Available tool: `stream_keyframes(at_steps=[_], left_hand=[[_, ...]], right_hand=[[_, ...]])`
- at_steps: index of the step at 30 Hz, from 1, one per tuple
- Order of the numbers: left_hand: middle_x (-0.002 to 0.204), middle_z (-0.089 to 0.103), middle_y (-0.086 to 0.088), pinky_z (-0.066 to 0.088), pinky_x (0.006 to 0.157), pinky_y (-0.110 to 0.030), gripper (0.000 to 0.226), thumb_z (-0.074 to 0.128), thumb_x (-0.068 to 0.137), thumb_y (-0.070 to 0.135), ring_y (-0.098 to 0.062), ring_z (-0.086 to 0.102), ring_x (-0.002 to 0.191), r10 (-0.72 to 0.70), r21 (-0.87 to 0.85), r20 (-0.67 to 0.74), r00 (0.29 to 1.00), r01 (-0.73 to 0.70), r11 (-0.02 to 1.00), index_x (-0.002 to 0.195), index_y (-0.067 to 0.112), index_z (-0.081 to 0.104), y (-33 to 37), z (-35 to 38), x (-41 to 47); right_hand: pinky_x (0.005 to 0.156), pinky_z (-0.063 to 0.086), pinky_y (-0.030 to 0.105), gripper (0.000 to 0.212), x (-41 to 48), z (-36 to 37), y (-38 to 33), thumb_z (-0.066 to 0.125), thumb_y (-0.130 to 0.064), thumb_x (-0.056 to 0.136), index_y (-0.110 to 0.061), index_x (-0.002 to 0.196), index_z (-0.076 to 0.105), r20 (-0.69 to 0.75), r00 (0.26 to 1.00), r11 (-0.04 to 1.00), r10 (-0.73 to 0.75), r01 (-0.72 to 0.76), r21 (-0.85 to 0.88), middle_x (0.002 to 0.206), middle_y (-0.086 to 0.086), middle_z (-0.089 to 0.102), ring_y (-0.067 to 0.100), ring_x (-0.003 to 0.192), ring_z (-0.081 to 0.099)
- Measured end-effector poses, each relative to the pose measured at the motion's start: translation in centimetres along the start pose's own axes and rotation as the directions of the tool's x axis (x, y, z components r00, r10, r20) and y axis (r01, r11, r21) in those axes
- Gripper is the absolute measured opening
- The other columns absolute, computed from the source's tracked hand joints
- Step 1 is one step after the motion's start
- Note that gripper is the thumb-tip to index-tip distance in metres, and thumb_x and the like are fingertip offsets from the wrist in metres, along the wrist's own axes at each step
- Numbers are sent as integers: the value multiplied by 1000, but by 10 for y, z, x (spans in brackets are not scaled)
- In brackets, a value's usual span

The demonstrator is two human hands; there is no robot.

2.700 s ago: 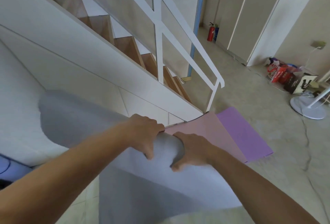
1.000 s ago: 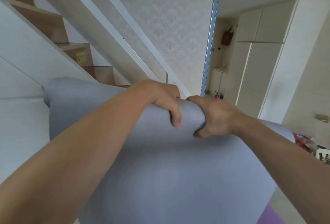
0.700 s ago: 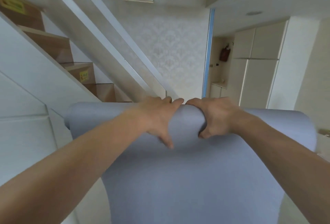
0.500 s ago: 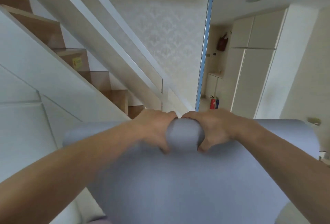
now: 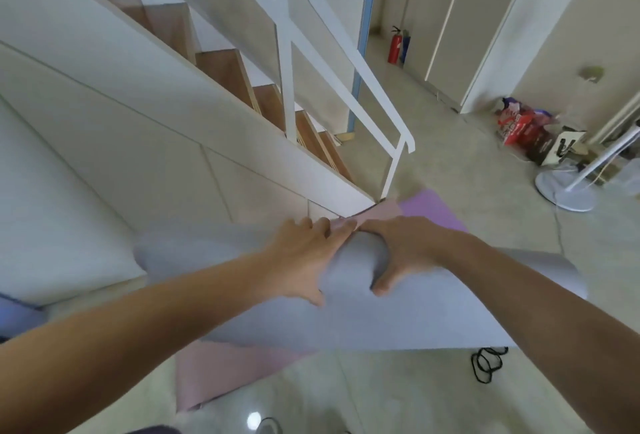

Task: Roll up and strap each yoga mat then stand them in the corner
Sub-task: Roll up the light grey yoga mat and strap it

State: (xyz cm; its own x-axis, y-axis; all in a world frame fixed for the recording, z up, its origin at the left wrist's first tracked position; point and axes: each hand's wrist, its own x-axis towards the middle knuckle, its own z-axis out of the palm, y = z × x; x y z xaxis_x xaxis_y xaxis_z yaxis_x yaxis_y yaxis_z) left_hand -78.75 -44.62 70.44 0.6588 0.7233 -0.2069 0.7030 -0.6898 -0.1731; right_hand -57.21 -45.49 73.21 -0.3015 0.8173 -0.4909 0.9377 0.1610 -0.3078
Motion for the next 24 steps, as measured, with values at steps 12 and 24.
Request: stream_keyframes(at_steps=[12, 24], left_hand=[[136, 47, 11, 45, 97, -33, 118, 90, 55, 54, -14, 50, 120, 165, -622, 482, 861, 204, 756, 150, 33, 22, 1, 47, 3], [115, 69, 6, 54, 97, -40, 75, 93, 56, 30, -14, 67, 104, 238, -805, 560, 793, 454, 382, 122, 26, 58, -5, 65, 7]], right_hand=[[86, 49, 36, 96, 26, 75, 8, 79, -60, 50, -51, 134, 32, 139, 989, 985, -59, 81, -154, 114, -16, 60, 14, 102, 60], [104, 37, 42, 123, 19, 96, -4, 75, -68, 59, -35, 151, 1, 67, 978, 887, -200, 209, -411, 143, 0, 38, 25, 125, 43]])
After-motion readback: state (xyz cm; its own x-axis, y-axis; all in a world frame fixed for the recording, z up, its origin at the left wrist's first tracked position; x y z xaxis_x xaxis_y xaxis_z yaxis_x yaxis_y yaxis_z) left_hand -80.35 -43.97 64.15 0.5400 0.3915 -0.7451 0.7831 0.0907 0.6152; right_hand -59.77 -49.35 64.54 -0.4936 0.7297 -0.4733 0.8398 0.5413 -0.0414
